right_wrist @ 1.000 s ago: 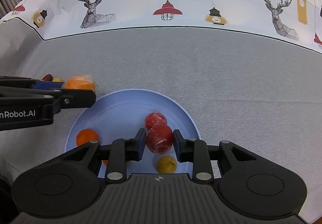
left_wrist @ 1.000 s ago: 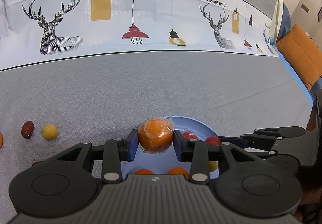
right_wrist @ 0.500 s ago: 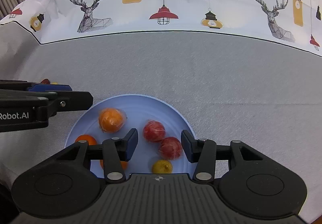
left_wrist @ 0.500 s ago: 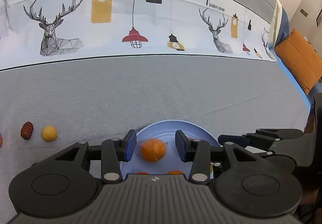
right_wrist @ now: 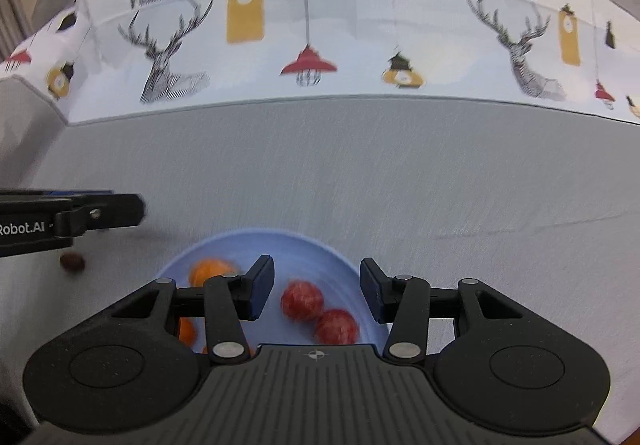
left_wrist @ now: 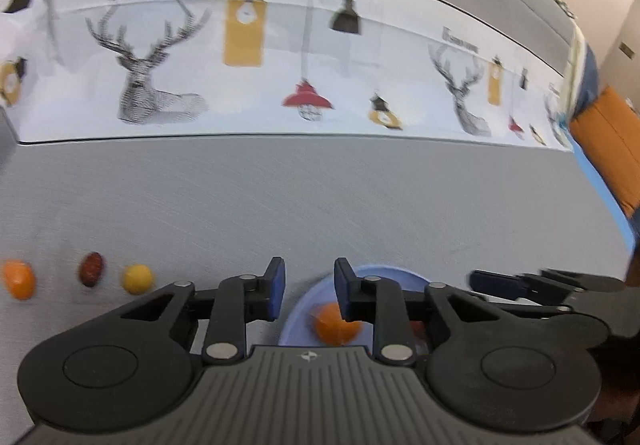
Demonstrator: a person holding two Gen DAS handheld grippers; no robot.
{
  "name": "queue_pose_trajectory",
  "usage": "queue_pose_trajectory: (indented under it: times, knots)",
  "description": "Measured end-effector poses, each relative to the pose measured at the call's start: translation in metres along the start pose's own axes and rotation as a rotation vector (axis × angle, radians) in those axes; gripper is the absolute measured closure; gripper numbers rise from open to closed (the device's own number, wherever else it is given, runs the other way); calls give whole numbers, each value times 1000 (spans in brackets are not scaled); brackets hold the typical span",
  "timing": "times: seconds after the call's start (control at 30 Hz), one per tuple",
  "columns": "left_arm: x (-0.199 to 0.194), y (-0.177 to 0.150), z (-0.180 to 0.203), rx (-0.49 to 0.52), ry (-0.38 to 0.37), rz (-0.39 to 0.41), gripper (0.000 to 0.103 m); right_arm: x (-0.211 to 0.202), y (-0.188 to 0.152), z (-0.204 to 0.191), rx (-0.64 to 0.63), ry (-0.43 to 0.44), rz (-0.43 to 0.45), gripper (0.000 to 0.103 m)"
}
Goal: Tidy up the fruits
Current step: 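Move both tools back to the remaining fruits beside the plate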
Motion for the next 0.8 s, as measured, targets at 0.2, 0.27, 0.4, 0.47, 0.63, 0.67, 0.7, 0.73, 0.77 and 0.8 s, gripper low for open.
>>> queue_pose_trajectory:
  times: [0.2, 0.27, 0.4, 0.47, 0.63, 0.67, 0.7, 0.73, 0.77, 0.8]
  knots:
    - [-7, 5, -42, -118, 155, 10, 76, -7, 11, -13, 53, 25, 59, 54]
    - [-11, 6, -64, -191, 223, 10, 76, -10, 13, -23, 52, 53, 78, 61]
    - [-28, 8, -106, -337, 315, 52, 76, -14, 17, -50, 36, 142, 98, 72]
    - [-38, 8, -127, -399, 348, 80, 75, -17, 18, -65, 31, 194, 107, 72]
    - [-49, -1, -170, -529, 366, 90, 75, -19, 13, -107, -28, 309, 117, 71]
    - [-51, -2, -173, -532, 362, 96, 75, -17, 12, -115, -43, 325, 114, 71]
    - [-52, -2, -175, -537, 349, 102, 74, -15, 10, -123, -57, 338, 110, 71]
    - [-51, -1, -178, -542, 322, 105, 74, -13, 8, -129, -67, 348, 106, 71]
    - [-50, -1, -177, -538, 298, 106, 74, -10, 6, -134, -77, 360, 99, 71]
    - [-48, 0, -176, -531, 280, 106, 74, -7, 4, -140, -85, 371, 88, 71]
Point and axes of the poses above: each gripper's, at about its wrist camera, not at the fingertips, and x roughly the way its jaws point, z to its right, y to its top, the point moved 3 cm from there along x, roughly the way its jaws point, and after that the axes turned 10 degrees about -y, right-handed, at the moved point
